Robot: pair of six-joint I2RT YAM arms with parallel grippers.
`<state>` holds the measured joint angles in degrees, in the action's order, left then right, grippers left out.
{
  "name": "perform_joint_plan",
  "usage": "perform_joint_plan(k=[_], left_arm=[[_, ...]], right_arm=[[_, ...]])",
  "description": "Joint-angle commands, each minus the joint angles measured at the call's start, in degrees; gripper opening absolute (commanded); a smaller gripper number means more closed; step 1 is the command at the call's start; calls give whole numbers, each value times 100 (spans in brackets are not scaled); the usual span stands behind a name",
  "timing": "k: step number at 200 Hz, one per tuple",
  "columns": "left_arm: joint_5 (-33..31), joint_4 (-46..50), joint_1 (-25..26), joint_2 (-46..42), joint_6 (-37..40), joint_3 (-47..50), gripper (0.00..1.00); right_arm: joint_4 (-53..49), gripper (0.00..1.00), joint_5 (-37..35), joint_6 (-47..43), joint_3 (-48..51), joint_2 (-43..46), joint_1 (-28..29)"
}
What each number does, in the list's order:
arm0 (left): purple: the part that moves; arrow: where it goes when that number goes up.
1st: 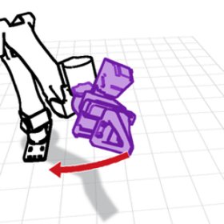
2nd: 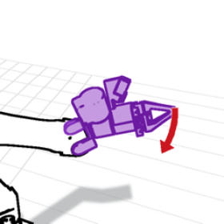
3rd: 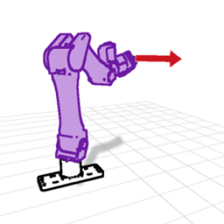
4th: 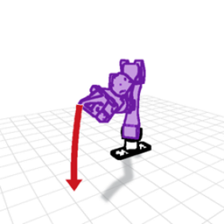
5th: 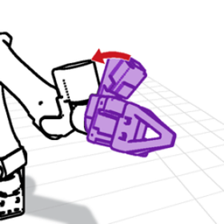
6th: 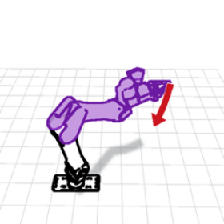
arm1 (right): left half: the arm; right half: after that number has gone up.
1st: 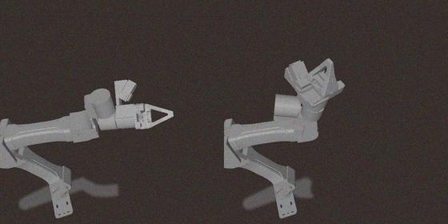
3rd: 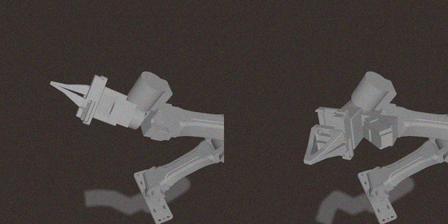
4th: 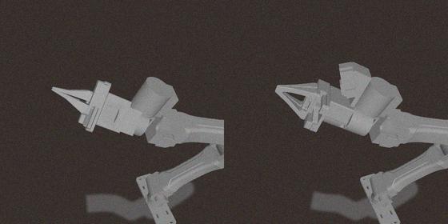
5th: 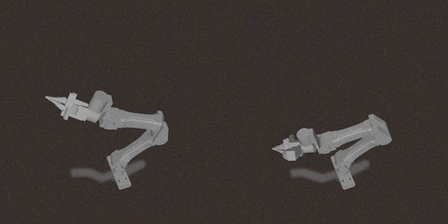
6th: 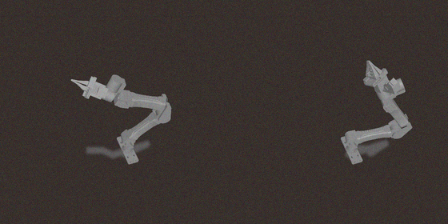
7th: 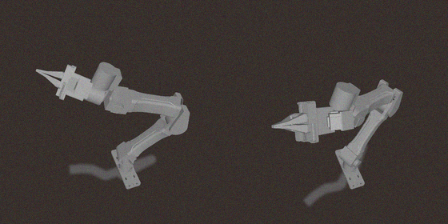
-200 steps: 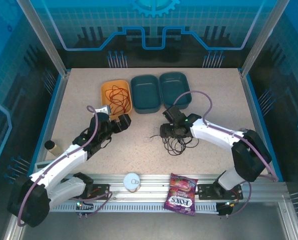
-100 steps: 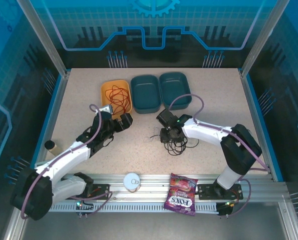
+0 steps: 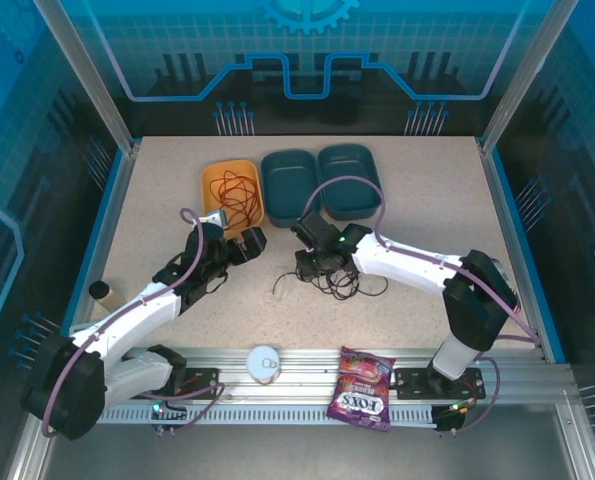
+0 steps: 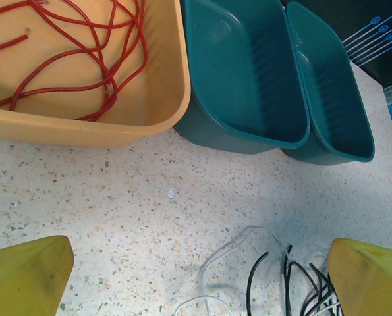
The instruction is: Untangle the cables
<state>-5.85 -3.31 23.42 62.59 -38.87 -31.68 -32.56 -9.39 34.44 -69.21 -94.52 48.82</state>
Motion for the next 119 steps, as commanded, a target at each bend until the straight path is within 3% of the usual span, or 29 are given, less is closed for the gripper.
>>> perform_joint_plan(k=[1, 54, 119], left_arm=[[311, -195, 31, 12, 149, 40, 99], [1269, -1013, 25, 229, 293, 30, 99], [2132, -1661, 64, 575, 162, -106, 95]], right_arm=[[78, 3, 85, -400, -115, 615, 58], [501, 4, 106, -1104, 98, 1798, 60], [152, 5, -311, -1601, -273, 2050, 44]])
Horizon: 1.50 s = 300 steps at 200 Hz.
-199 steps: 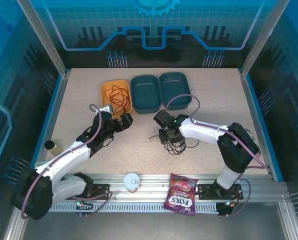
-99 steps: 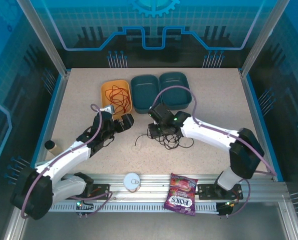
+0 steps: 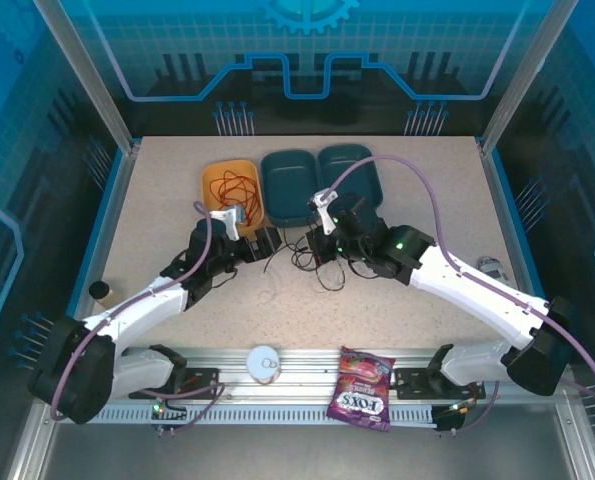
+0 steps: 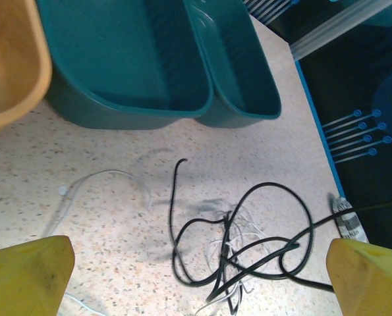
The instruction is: Untangle the cables
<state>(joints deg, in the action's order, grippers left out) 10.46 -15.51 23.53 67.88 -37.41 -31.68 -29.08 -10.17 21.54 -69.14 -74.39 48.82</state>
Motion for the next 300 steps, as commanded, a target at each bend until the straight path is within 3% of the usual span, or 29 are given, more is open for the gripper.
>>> perform_joint_plan(k=[1, 58, 101, 158, 198, 234, 269, 300], left_arm=[[506, -443, 54, 44, 15, -104, 95], [595, -743, 64, -149, -73, -49, 77], [659, -1069, 65, -91, 38, 102, 76], [551, -2653, 88, 156, 172, 1012, 72], [911, -3572, 237, 855, 395, 1105, 70], [947, -5067, 847, 1979, 533, 1027, 69], [874, -6458, 1262, 3065, 313, 782, 58], [835, -6140, 1457, 3062, 612, 540, 58]], right_arm=[[-204, 5, -236, -314, -282, 42, 47], [-511, 5, -337, -182, -216, 54, -70], [-329, 6, -130, -24, -82, 153, -211], [-103, 6, 36, 399, 119, 751, -672], [355, 7, 611, 748, 458, 1337, -1031], [377, 7, 596, 1016, 440, 1537, -1124], [427, 6, 629, 1251, 406, 1596, -1190], [496, 6, 723, 1343, 428, 1599, -1218]])
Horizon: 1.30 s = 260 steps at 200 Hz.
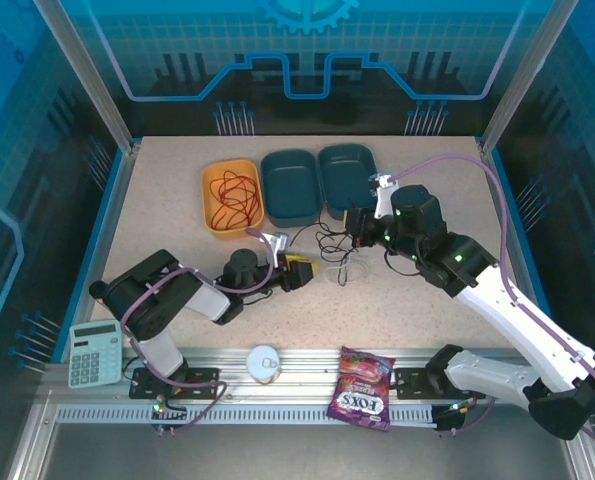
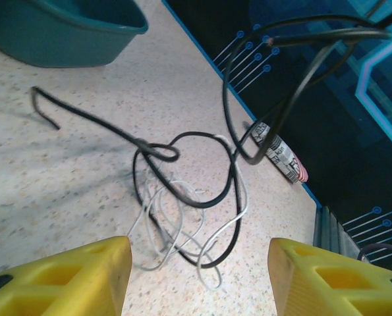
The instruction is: Untangle the cables
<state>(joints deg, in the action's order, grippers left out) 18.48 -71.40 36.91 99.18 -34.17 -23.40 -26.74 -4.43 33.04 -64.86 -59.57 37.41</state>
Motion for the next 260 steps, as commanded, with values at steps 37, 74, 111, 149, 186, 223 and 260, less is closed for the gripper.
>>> perform_joint_plan(k=[37, 74, 111, 149, 186, 223, 260], left_arm=[[-93, -128, 177, -59, 479, -624, 58], [-419, -53, 177, 161, 523, -906, 51], [-778, 245, 168, 146, 617, -1043, 37], [-1213, 510, 146, -109, 557, -816, 4], [-1488, 789, -53, -707, 429, -120, 0], [-1789, 1602, -208, -1548, 420, 485, 0], [-2259, 2775, -218, -2401, 602, 713, 0]], right_arm=[[497, 6, 395, 315, 30, 71, -87], [560, 5, 513, 352, 48, 64, -86], [391, 4, 395, 344, 121, 223, -86], [-286, 3, -278, 119, 39, 490, -129], [-1291, 0, -1200, -207, -222, 686, -205], [-1885, 0, -1696, -325, -277, 804, -435], [-2190, 0, -2027, -501, -398, 877, -663]])
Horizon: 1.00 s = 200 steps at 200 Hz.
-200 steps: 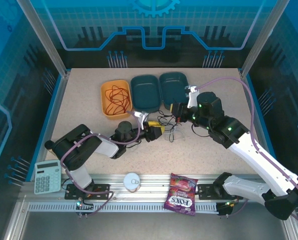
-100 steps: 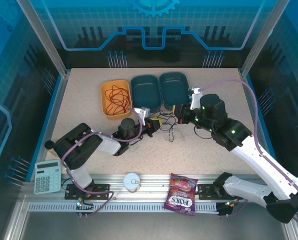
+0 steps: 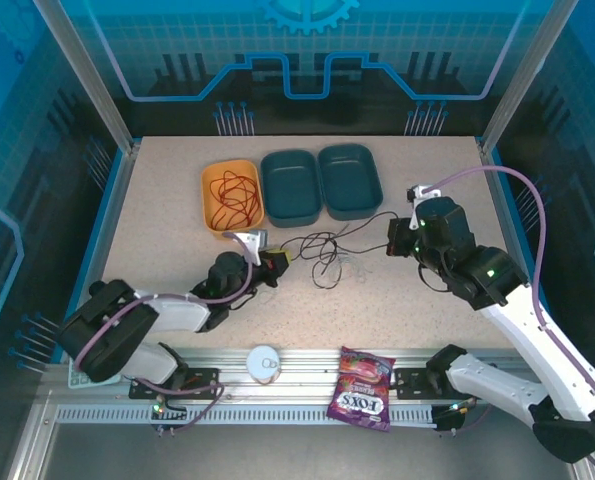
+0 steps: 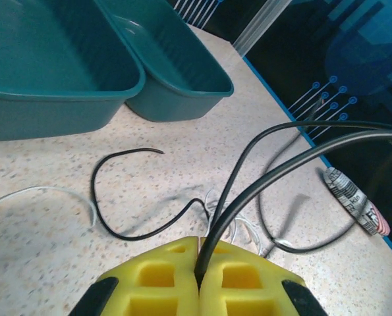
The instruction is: Untangle the cables
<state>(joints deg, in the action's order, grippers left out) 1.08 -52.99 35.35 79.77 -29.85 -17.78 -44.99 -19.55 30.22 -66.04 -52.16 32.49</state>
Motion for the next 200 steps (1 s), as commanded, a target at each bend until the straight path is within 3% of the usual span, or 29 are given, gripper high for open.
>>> perform_joint_plan(k=[1, 39, 100, 148, 200], left_arm=[[-533, 964, -63, -478, 175, 156, 0], [-904, 1732, -120, -949, 311, 180, 0], [-952, 2554, -371, -1622, 482, 215, 0], [-488, 3123, -374, -2102, 780, 133, 0], [36, 3553, -364, -2543, 886, 40, 0]], right_arm=[[-380, 0, -519, -227, -283, 136, -171], [-724, 0, -695, -450, -592, 20, -381], [-1043, 0, -756, -592, -726, -66, -759], [-714, 0, 55, -767, -772, -311, -791], [-516, 0, 709, -1150, -1644, -1083, -532]])
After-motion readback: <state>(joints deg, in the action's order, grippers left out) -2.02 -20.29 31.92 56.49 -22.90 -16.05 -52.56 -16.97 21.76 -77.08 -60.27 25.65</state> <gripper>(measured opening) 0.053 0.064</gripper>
